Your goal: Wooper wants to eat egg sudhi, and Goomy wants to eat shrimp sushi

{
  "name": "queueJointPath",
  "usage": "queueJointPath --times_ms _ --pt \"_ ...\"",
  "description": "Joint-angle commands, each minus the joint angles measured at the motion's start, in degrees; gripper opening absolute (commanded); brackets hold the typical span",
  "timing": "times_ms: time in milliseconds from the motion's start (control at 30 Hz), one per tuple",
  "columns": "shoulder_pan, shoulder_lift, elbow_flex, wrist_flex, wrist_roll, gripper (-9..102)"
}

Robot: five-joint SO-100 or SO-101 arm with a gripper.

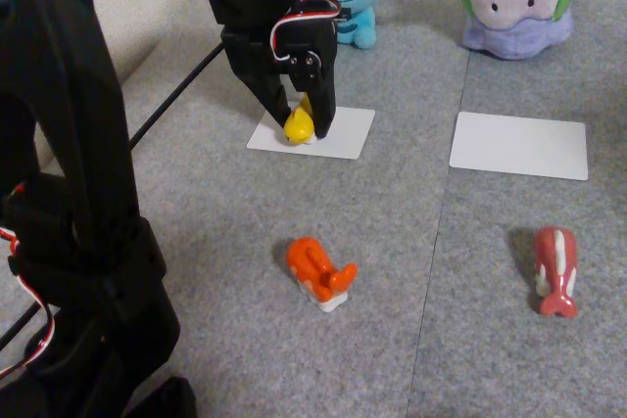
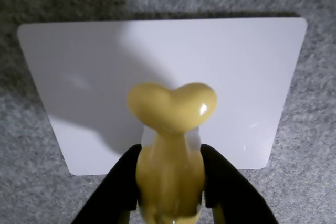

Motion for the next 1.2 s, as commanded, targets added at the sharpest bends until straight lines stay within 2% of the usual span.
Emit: queueJointPath --times_ms 0,100,333,700,900,1167 --pt "-0.18 0.53 -2.72 -0.7 -0.44 13" --pt "-0.26 0.53 -2.72 -0.53 -0.44 17" --pt "-0.26 2.9 -2.81 1.14 -0.44 20" --pt "-6.77 25.66 -2.64 15.47 -0.7 23" --pt "-12.13 36.04 -2.2 26.1 -8.7 23" --pt "-10.37 42.98 -1.93 40.61 -24.79 23"
